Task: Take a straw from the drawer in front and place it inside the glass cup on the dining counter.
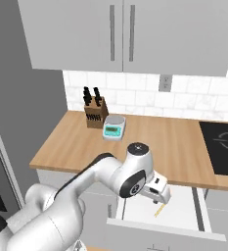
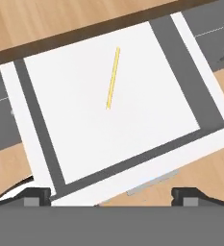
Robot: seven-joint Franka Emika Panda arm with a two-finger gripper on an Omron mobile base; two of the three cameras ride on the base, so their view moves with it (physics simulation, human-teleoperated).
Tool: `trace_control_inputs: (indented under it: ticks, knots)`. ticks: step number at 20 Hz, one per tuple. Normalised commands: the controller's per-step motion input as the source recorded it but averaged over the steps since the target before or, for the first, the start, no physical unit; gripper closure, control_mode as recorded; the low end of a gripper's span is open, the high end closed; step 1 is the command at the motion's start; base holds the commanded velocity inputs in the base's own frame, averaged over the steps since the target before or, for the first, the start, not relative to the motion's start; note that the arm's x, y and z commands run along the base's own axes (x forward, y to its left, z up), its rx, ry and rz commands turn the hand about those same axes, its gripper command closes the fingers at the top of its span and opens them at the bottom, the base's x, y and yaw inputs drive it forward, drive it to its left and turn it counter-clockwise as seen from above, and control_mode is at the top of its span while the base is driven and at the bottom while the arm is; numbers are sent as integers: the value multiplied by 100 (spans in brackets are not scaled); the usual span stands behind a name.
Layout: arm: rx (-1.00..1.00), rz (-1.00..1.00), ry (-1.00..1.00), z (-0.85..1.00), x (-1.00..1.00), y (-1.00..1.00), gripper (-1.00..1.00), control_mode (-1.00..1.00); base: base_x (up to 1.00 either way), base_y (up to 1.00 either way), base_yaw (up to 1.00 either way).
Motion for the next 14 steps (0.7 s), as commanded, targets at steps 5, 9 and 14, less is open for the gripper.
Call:
trace_control_inputs:
  ticks: [5, 9, 14]
  knots:
    - [0, 4, 0, -42, 57, -11, -100, -100, 0, 0, 0]
    - [0, 2, 0, -52, 49, -24, -100, -100, 0, 0, 0]
    - [1, 0, 0, -47, 36, -46, -100, -100, 0, 0, 0]
